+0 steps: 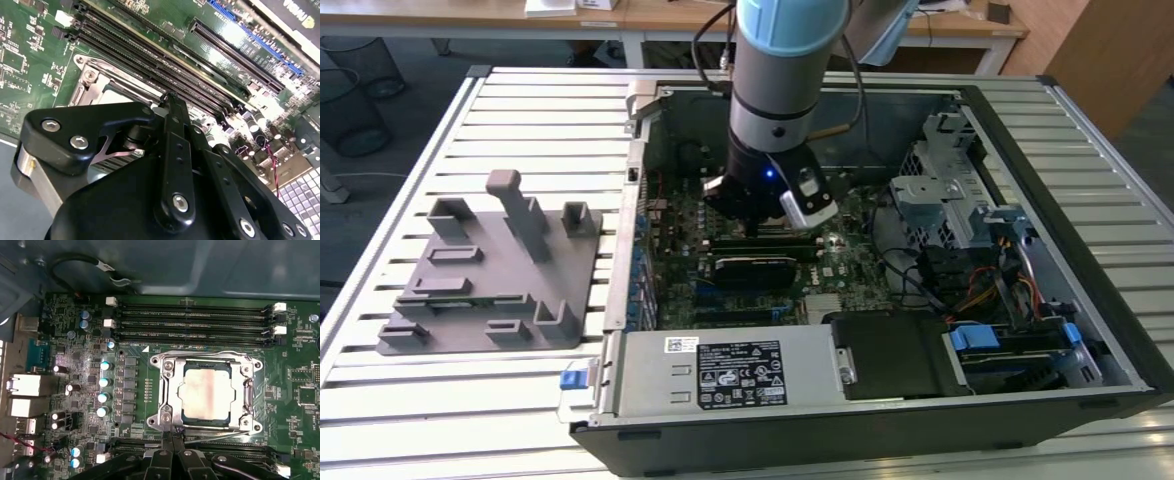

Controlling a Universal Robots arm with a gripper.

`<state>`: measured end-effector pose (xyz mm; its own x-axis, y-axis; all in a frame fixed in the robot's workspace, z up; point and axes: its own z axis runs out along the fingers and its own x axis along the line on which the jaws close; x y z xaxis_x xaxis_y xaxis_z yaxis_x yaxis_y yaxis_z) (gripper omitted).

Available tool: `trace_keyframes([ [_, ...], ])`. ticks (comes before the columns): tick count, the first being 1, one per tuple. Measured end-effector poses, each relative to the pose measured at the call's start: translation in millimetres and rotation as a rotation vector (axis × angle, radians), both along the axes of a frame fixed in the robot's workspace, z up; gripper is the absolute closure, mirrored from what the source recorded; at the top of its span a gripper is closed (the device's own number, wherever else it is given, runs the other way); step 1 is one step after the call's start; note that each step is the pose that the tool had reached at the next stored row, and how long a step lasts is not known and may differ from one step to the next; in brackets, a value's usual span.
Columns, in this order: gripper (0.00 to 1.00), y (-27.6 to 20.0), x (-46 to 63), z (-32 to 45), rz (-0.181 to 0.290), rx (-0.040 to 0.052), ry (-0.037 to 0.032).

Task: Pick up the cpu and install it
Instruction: 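Install the second cpu locking lever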

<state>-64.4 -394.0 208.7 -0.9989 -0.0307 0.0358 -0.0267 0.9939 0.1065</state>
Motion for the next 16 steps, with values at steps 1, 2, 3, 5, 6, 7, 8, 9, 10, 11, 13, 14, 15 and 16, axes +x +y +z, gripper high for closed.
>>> trace_keyframes([
  [1, 0.89, 0.0, 0.0, -0.7, 0.000, 0.0001, 0.0000],
  [2, 0.89, -0.2, -0.1, -1.3, 0.000, 0.0000, 0.0001],
  [3, 0.89, -0.7, -0.1, -1.7, 0.000, 0.0012, 0.0002],
  [5, 0.89, -2.5, -0.1, -2.2, 0.000, 0.0092, 0.0001],
  [6, 0.89, -3.4, -0.1, -2.4, 0.000, 0.0134, 0.0001],
  [7, 0.89, -4.5, -0.1, -2.4, 0.000, 0.0169, 0.0000],
  [8, 0.89, -5.7, -0.2, -2.5, 0.000, 0.0200, 0.0000],
  [9, 0.89, -7.1, -0.3, -2.5, 0.000, 0.0229, 0.0000],
  [10, 0.89, -8.5, -0.4, -2.5, 0.000, 0.0261, 0.0001],
  [11, 0.89, -9.8, -0.6, -2.4, 0.000, 0.0297, 0.0001],
  [13, 0.89, -12.2, -1.0, -2.5, 0.000, 0.0393, 0.0001],
  [14, 0.89, -13.0, -1.2, -2.5, 0.000, 0.0440, 0.0000],
  [15, 0.89, -13.4, -1.5, -2.5, 0.000, 0.0487, 0.0000],
  [16, 0.89, -13.8, -2.3, -2.5, 0.000, 0.0529, -0.0001],
])
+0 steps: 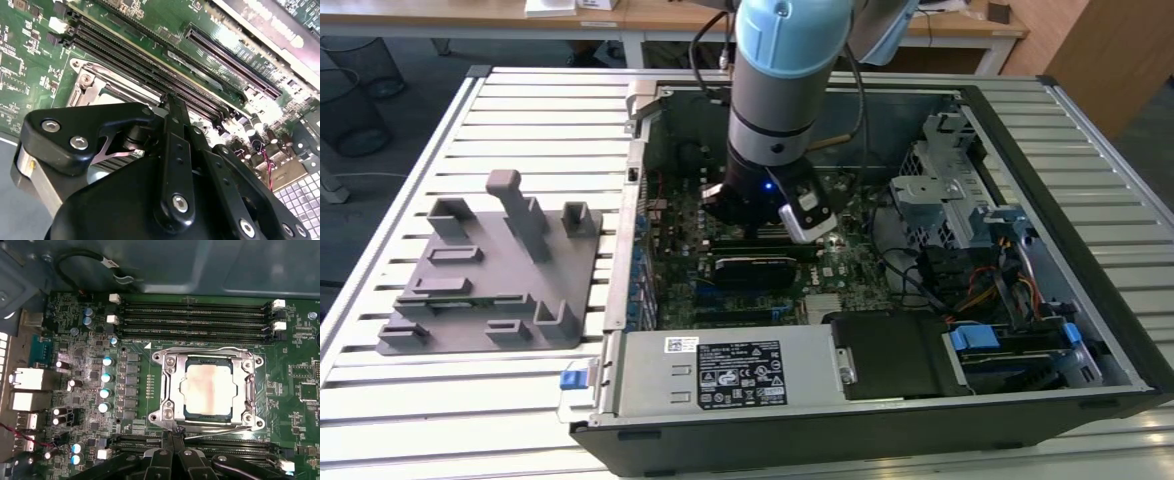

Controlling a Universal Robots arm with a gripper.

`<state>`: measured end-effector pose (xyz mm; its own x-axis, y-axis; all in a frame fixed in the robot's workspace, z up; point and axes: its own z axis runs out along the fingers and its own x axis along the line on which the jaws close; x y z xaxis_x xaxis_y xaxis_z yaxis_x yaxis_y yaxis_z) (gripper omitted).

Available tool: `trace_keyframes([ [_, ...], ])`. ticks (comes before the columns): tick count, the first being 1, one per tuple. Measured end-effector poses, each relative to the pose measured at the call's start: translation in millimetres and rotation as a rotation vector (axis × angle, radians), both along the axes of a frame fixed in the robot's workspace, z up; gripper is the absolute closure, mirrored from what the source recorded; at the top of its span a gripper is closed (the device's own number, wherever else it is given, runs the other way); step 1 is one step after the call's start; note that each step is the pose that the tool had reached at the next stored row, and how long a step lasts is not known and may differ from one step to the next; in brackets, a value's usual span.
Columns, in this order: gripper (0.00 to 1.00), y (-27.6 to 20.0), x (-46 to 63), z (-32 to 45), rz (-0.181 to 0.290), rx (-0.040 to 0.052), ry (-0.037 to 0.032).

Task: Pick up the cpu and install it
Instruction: 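Install the second cpu locking lever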

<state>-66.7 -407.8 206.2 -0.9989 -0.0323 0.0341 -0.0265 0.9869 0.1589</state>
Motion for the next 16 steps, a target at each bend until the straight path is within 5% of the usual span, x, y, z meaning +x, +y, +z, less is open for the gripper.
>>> trace_keyframes([
  [9, 0.89, -1.2, -8.7, -2.1, 0.000, 0.0269, -0.0010],
  [16, 0.89, -5.6, -9.5, -4.0, 0.000, 0.0327, -0.0010],
])
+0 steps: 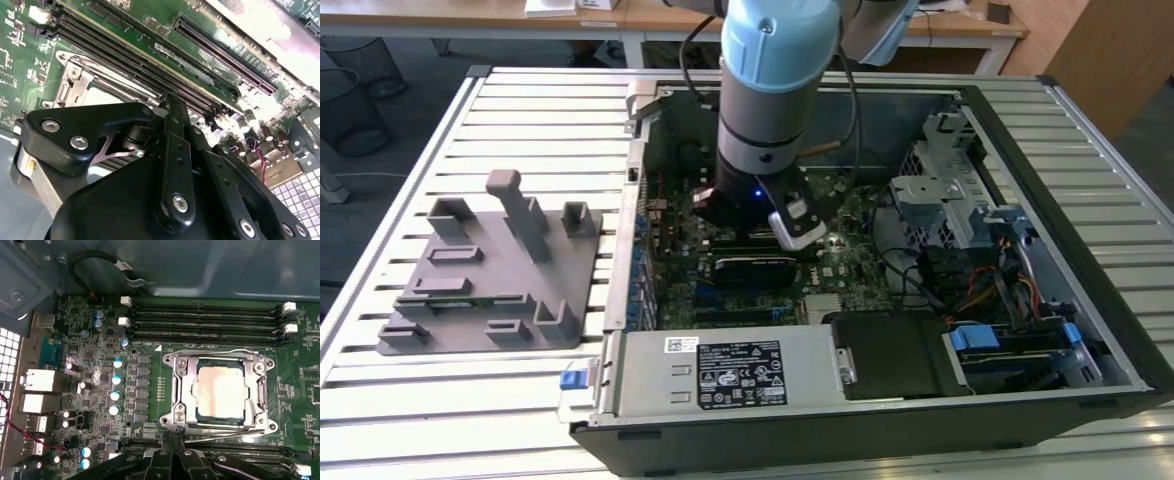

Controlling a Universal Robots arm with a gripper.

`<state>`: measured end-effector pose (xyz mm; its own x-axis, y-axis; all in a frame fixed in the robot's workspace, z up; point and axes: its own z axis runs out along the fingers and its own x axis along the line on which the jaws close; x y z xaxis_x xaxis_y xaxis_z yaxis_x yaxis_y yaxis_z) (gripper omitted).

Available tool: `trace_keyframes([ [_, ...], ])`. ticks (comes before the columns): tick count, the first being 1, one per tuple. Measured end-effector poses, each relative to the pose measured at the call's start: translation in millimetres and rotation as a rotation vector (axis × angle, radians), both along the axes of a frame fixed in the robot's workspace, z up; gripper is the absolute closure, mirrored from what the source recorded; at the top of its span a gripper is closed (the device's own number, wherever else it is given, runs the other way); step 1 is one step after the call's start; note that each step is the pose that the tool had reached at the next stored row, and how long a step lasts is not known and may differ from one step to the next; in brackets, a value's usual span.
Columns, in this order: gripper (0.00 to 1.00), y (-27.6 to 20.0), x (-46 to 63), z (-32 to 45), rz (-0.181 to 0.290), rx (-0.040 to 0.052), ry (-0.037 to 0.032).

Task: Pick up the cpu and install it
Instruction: 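Install the second cpu locking lever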

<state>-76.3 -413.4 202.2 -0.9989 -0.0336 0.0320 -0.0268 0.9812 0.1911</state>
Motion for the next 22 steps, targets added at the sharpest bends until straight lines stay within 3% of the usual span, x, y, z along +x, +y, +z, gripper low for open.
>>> trace_keyframes([
  [13, 0.89, -4.4, -0.6, -4.8, 0.000, 0.0176, -0.0001],
  [22, 0.89, -4.6, -3.0, -8.3, 0.000, 0.0476, 0.0000],
])
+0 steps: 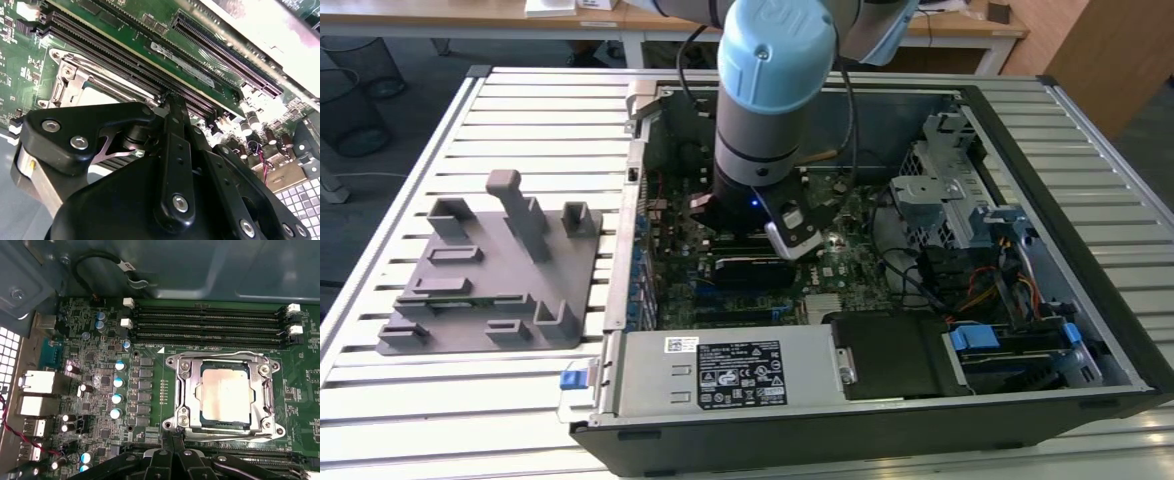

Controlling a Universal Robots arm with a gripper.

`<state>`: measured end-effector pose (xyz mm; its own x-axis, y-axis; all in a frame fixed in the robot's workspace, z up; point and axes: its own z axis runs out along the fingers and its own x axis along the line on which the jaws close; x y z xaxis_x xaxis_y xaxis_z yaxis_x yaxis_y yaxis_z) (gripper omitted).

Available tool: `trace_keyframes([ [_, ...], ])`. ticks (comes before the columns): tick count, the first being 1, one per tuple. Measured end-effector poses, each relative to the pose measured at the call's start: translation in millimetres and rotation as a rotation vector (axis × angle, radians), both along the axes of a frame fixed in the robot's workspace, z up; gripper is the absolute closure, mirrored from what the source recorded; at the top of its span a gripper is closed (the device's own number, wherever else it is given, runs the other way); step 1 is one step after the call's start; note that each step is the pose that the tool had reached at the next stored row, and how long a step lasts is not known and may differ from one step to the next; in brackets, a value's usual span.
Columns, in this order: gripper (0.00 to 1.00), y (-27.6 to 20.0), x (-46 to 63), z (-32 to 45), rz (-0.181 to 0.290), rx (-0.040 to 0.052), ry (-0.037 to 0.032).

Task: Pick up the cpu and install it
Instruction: 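Install the second cpu locking lever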

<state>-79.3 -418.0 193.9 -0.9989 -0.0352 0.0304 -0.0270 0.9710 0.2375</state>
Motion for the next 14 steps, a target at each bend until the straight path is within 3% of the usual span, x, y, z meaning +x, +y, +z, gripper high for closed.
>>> trace_keyframes([
  [9, 0.89, 0.1, -0.7, -2.0, 0.000, 0.0339, -0.0001],
  [14, 0.89, 0.1, -1.6, -2.8, 0.000, 0.0444, -0.0001],
])
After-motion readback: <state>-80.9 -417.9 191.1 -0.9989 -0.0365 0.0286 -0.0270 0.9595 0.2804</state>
